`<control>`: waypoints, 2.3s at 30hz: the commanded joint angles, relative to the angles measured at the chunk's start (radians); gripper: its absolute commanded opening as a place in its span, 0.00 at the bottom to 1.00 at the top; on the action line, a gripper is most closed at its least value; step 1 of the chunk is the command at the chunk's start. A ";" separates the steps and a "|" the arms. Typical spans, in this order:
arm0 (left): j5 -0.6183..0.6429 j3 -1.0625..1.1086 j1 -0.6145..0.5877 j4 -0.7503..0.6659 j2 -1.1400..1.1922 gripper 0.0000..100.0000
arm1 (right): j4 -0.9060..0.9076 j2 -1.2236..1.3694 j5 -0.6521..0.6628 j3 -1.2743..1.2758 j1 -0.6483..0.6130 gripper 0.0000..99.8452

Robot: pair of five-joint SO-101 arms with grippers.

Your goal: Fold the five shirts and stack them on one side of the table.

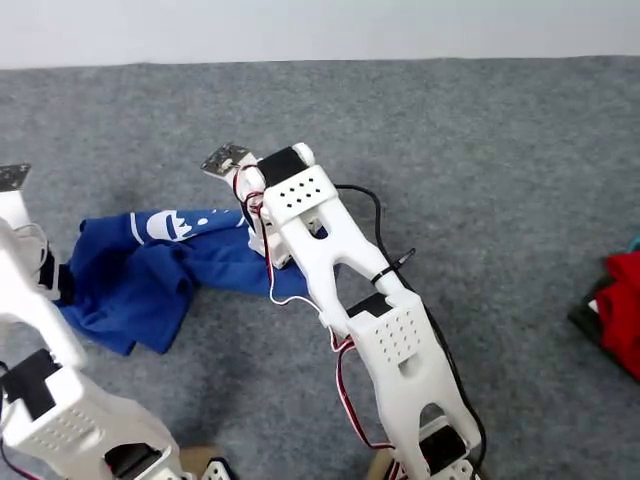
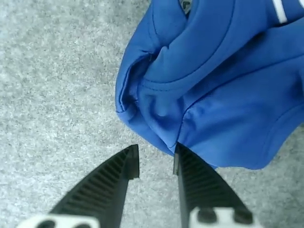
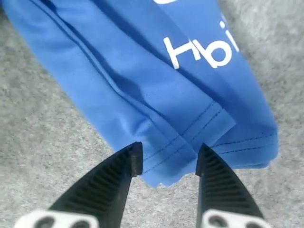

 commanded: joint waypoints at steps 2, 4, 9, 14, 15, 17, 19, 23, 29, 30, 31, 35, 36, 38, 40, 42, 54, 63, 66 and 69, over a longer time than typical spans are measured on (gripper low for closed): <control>0.003 -0.005 0.005 -0.014 -0.060 0.12 | 0.025 0.007 -0.005 -0.048 0.001 0.20; 0.003 -0.005 0.005 -0.014 -0.060 0.12 | 0.025 0.019 -0.003 -0.048 0.001 0.20; 0.003 -0.005 0.005 -0.014 -0.060 0.12 | 0.025 0.047 -0.002 -0.048 0.002 0.20; 0.003 -0.005 0.005 -0.014 -0.060 0.12 | 0.025 0.070 -0.002 -0.048 0.021 0.20; 0.003 -0.005 0.005 -0.014 -0.061 0.12 | 0.025 0.070 -0.002 -0.048 0.024 0.20; 0.003 -0.005 0.005 -0.014 -0.066 0.12 | 0.028 0.064 -0.002 -0.048 0.028 0.18; 0.003 -0.005 0.006 -0.014 -0.066 0.12 | 0.031 0.059 0.002 -0.063 0.030 0.12; 0.003 -0.005 0.025 -0.011 -0.066 0.12 | 0.033 0.042 0.118 -0.103 0.033 0.05; 0.003 -0.005 0.060 -0.011 -0.068 0.12 | 0.039 -0.018 0.189 -0.120 0.033 0.01; 0.003 -0.005 0.061 -0.009 -0.068 0.12 | 0.041 -0.039 0.190 -0.120 0.033 0.01; 0.003 -0.005 0.063 -0.009 -0.068 0.12 | 0.041 -0.065 0.190 -0.118 0.033 0.01; 0.003 -0.005 0.064 -0.006 -0.068 0.12 | 0.041 -0.186 0.186 -0.114 0.033 0.01; 0.005 -0.005 0.064 -0.006 -0.068 0.12 | 0.041 -0.216 0.186 -0.114 0.033 0.01; 0.005 -0.005 0.064 -0.005 -0.069 0.12 | 0.042 -0.272 0.186 -0.112 0.035 0.01; 0.005 -0.012 0.064 0.014 -0.069 0.12 | 0.042 -0.323 0.186 -0.112 0.038 0.01; 0.005 -0.010 0.066 0.021 -0.083 0.12 | 0.042 -0.367 0.186 -0.112 0.050 0.01; 0.005 0.045 0.124 0.021 -0.232 0.12 | 0.042 -0.582 0.183 -0.089 0.173 0.01; 0.071 0.107 0.212 0.015 -0.232 0.12 | 0.012 -0.381 0.221 0.338 0.226 0.01; 0.071 0.108 0.212 0.015 -0.232 0.12 | 0.005 -0.291 0.221 0.316 0.274 0.04; 0.068 0.110 0.209 0.015 -0.232 0.12 | 0.041 -0.280 0.221 0.276 0.305 0.15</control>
